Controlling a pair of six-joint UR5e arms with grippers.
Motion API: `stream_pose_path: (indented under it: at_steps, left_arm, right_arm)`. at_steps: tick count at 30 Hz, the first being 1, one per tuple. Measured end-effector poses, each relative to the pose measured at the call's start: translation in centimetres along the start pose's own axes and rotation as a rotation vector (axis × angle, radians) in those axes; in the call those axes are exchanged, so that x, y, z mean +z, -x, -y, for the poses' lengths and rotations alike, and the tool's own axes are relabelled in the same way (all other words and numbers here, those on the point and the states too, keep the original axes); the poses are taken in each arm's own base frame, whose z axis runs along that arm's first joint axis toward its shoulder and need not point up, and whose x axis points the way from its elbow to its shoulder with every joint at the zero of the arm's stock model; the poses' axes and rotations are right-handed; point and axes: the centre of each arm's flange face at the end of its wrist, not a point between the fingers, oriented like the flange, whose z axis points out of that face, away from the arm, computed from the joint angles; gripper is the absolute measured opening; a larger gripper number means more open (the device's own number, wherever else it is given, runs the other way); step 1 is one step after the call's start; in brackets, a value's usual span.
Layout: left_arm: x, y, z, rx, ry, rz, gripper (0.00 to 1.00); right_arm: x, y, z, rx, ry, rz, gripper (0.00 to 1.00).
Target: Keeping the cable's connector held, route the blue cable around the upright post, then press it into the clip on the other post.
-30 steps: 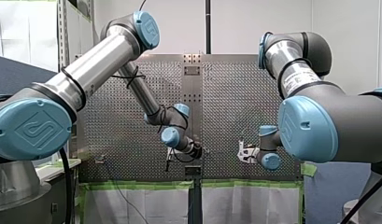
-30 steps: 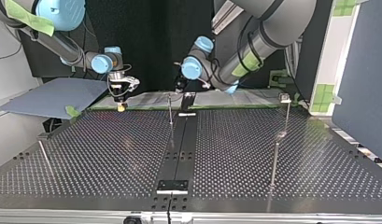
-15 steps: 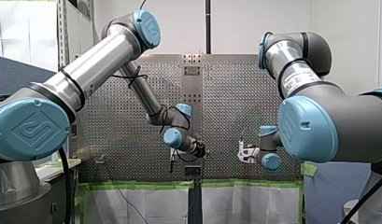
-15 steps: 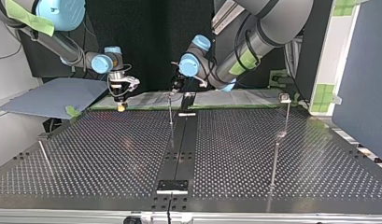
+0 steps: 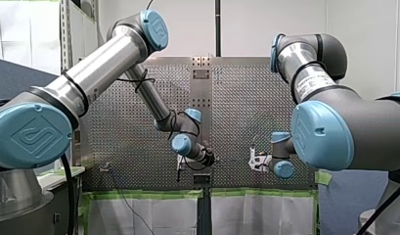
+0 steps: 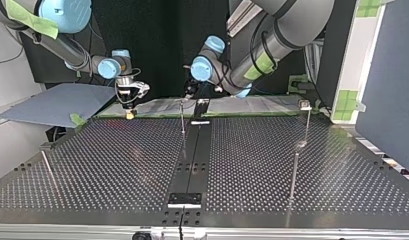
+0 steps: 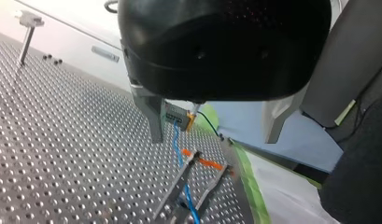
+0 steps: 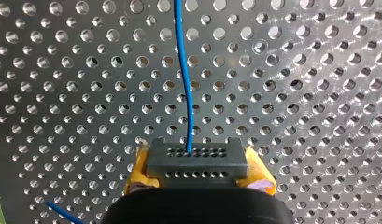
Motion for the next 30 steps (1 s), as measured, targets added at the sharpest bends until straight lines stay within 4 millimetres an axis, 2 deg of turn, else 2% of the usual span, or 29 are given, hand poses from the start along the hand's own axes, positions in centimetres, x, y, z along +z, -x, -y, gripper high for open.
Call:
stream_pose_path:
  at_steps: [15,23,30]
  left_arm:
    - [-0.7,-0.1,-0.2,0.024,0.104,-0.008,1.00]
    - [-3.2,1.4,1.5,0.034,0.087,0.058,1.00]
    - [-5.7,3.0,1.6,-0.004,0.125,0.140,1.00]
  right_arm:
    - [0.0,0.0,0.0,0.002,0.000,0.000,0.00]
    - [0.0,0.0,0.0,0.004,-0.001,0.000,0.00]
    - [0.0,0.0,0.0,0.005,-0.001,0.001,0.00]
